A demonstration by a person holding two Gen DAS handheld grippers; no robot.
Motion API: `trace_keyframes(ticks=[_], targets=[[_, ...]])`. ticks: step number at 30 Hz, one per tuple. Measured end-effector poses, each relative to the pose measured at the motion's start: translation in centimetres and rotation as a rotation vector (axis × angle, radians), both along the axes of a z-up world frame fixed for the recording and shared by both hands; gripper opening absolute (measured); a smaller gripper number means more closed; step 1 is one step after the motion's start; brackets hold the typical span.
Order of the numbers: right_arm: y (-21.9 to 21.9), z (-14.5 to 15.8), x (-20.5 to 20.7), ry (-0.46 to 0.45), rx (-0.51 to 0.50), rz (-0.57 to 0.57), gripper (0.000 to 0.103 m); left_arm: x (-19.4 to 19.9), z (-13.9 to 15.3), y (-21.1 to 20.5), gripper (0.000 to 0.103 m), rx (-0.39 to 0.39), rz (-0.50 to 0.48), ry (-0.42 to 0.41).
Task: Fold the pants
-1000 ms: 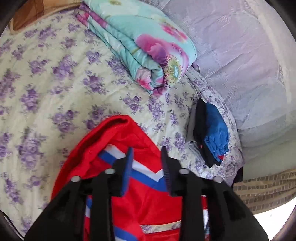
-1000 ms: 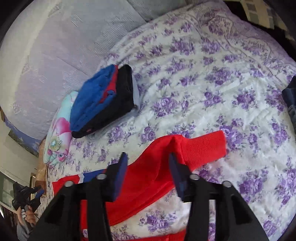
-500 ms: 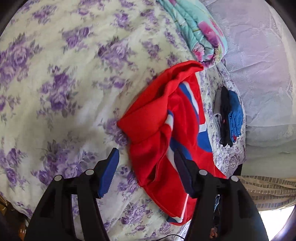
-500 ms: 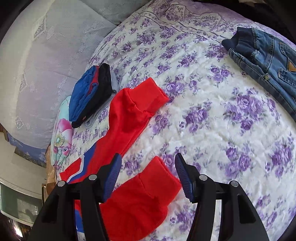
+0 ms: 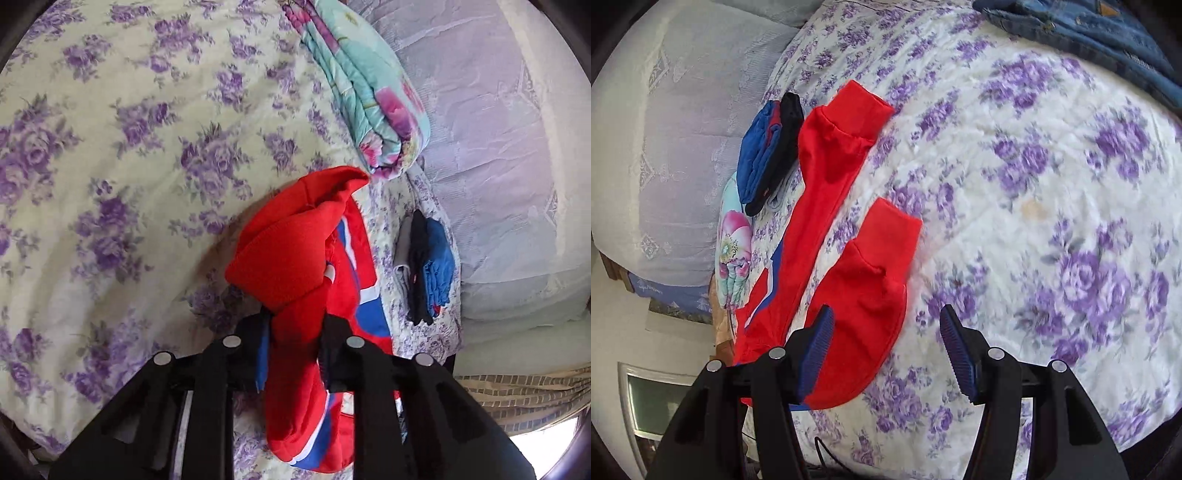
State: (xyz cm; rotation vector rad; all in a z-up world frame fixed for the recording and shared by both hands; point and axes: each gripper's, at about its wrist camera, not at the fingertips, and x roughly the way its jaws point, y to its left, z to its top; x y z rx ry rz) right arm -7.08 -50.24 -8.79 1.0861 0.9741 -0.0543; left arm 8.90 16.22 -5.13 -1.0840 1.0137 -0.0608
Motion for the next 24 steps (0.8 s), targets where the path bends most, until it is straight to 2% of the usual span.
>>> trace_keyframes(ticks=[3, 6, 7, 8, 10, 11, 14, 16, 19, 22, 23, 24], targets=[[0.8, -1.8, 0.8, -0.011, 0.048, -0.011, 0.055, -0.3, 1.5, 0.3, 0.019, 0.038, -0.033, 0.005], [1.6, -3.1, 2.8, -0.015, 0.040, -0.006, 0.055, -0.3, 1.2, -0.1, 0.019, 0.063, -0.054, 0.028], [1.8, -3.4, 3.5, -0.020, 0.041, -0.003, 0.052, -0.3, 0.9, -0.2, 0.019, 0.059, -0.057, 0.041], [2.0, -3.6, 4.1, -0.032, 0.039, 0.004, 0.047, -0.2, 0.4, -0.5, 0.019, 0.056, -0.065, 0.058], [1.9, -3.0, 4.8, -0.044, -0.001, 0.010, 0.009, -0.5, -0.2, -0.6, 0.019, 0.065, -0.063, 0.074], [1.5, -2.1, 4.6, -0.075, -0.012, 0.006, 0.006, -0.5, -0.3, -0.7, 0.019, 0.062, -0.059, 0.077], [-0.9, 2.3, 2.6, -0.155, -0.101, -0.004, 0.006, -1.2, 1.1, -1.3, 0.018, 0.042, -0.074, 0.033], [-3.2, 4.1, 0.6, -0.147, -0.152, -0.004, 0.006, -2.3, 2.2, -1.9, 0.018, 0.060, -0.094, 0.010], [-5.5, 2.6, -1.3, -0.045, -0.133, 0.065, 0.007, -4.2, 0.7, -2.6, 0.018, 0.017, -0.116, 0.048], [-5.9, -1.0, -3.2, 0.131, -0.096, 0.052, 0.016, -6.2, -3.5, -2.1, 0.018, 0.024, -0.070, 0.162], [-6.3, -1.0, -4.1, 0.106, -0.082, 0.008, 0.016, -6.7, -4.4, -1.7, 0.019, 0.013, -0.047, 0.189], [-6.6, -0.4, -4.9, 0.066, -0.071, -0.044, 0.017, -7.3, -5.2, -1.2, 0.019, -0.029, -0.023, 0.202]])
